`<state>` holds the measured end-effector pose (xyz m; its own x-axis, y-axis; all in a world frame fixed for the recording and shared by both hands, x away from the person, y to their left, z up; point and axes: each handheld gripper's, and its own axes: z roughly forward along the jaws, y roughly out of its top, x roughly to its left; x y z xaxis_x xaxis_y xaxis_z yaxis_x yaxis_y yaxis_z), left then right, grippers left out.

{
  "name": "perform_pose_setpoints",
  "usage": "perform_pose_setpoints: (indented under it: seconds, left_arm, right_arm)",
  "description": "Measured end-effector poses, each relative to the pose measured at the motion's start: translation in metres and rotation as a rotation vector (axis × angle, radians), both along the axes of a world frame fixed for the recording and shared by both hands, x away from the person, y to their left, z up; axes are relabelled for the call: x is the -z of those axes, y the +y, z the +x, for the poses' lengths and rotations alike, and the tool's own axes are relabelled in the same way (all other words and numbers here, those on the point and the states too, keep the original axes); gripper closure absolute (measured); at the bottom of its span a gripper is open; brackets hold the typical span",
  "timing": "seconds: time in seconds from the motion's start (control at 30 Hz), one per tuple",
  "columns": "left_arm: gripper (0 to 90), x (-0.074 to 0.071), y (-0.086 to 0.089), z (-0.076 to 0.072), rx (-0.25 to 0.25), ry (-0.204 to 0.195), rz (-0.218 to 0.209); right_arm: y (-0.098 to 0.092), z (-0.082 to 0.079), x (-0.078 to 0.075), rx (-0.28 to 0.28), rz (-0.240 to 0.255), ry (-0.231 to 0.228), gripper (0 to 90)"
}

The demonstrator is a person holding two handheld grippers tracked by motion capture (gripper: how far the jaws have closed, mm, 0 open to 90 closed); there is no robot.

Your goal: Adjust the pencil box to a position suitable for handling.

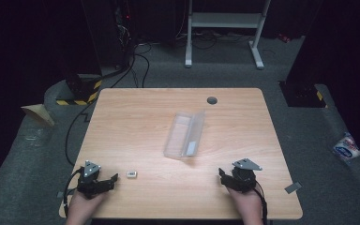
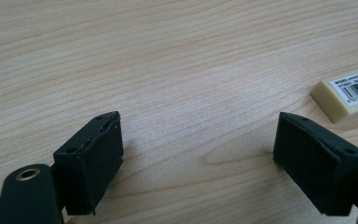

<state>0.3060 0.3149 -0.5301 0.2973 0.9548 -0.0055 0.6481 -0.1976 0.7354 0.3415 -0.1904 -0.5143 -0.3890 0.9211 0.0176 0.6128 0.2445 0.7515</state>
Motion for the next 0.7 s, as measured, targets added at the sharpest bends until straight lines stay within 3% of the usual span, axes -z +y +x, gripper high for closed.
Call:
perform_pose_setpoints:
  seconds: [0.7]
  left_arm:
    - [16.0, 0.000, 0.000, 0.000, 0.011, -0.002, 0.007]
  right_arm:
    - [0.045, -0.007, -0.011, -0.129, 0.034, -0.038, 32.9]
